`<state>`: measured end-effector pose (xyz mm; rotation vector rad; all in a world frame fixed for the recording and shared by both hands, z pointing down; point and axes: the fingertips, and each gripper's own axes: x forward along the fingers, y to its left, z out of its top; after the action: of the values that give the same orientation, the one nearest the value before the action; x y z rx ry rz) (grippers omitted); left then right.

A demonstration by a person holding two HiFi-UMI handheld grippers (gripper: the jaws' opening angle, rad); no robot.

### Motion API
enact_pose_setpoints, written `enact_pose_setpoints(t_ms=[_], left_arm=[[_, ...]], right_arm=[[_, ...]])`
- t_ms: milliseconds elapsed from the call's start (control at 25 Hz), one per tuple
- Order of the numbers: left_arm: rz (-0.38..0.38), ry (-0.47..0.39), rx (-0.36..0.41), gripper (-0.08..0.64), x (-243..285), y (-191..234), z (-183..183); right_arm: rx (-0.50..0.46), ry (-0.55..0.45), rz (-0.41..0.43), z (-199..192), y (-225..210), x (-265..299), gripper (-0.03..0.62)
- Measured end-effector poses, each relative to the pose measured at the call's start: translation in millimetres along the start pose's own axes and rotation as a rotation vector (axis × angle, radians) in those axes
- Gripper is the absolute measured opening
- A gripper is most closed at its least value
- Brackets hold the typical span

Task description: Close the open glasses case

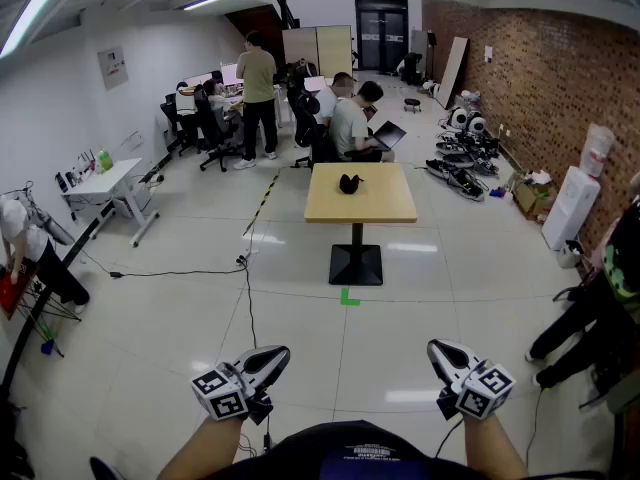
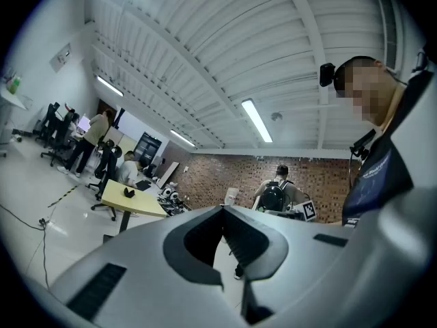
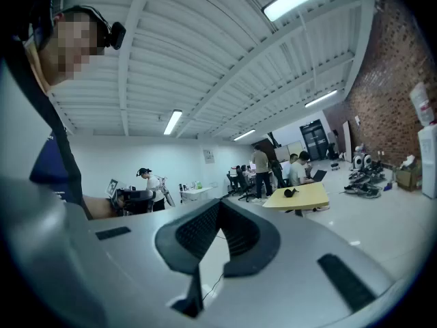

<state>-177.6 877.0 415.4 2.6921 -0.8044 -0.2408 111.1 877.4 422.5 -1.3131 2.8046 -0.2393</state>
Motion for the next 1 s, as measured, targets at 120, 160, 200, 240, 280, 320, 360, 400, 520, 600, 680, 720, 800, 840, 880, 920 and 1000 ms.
enact_pose_setpoints(t_ms=[120, 160, 200, 240, 280, 320, 360, 400, 520, 600, 680, 720, 800, 840, 880, 920, 1000], left_arm=[[-0.015, 0.004, 0.009, 0.005, 17, -6, -7], [-0.015, 0.004, 0.004, 0.005, 22, -7, -9], [-0.017, 0.005, 0.002, 0.005, 26, -7, -11], [-0.019, 0.008, 0.002, 0.006, 30, -6, -13], [-0.018, 0.011, -0.001, 0.005, 32, -5, -13], [-0.014, 0.013, -0.009, 0.006, 35, -4, -13], [-0.011, 0.015, -0.017, 0.005, 38, -1, -12], [-0.010, 0.016, -0.021, 0.005, 40, 2, -12], [-0.017, 0.015, -0.027, 0.005, 45, 22, -9], [-0.023, 0.011, -0.031, 0.005, 47, 42, -4], [-0.032, 0.004, -0.035, 0.005, 50, 70, 3], [-0.038, 0.001, -0.035, 0.005, 51, 85, 8], [-0.054, -0.002, -0.029, 0.006, 54, 121, 19], [-0.064, 0.001, -0.022, 0.005, 55, 140, 26], [-0.072, 0.007, -0.017, 0.005, 55, 160, 34], [-0.081, 0.014, -0.013, 0.006, 55, 180, 43], [-0.099, 0.025, -0.003, 0.005, 55, 219, 62]], right_arm=[[0.017, 0.013, -0.002, -2, -12, -7, -0.015], [0.023, 0.017, -0.001, -2, -15, -9, -0.015], [0.029, 0.021, -0.001, -1, -17, -9, -0.015], [0.034, 0.025, -0.001, -1, -20, -8, -0.015], [0.037, 0.028, -0.002, -1, -22, -7, -0.015], [0.041, 0.031, -0.001, -3, -25, -5, -0.015], [0.043, 0.034, 0.000, -4, -28, -1, -0.015], [0.044, 0.036, 0.002, -6, -30, 3, -0.015], [0.051, 0.042, -0.001, -9, -36, 23, -0.015], [0.049, 0.047, -0.001, -8, -41, 44, -0.015], [0.037, 0.053, -0.006, -6, -45, 71, -0.015], [0.030, 0.055, -0.012, -5, -48, 86, -0.015], [0.021, 0.053, -0.030, -1, -55, 122, -0.015], [0.022, 0.048, -0.040, 3, -57, 142, -0.015], [0.028, 0.042, -0.049, 7, -58, 163, -0.015], [0.034, 0.035, -0.055, 11, -58, 185, -0.015], [0.034, 0.027, -0.064, 18, -60, 227, -0.015]])
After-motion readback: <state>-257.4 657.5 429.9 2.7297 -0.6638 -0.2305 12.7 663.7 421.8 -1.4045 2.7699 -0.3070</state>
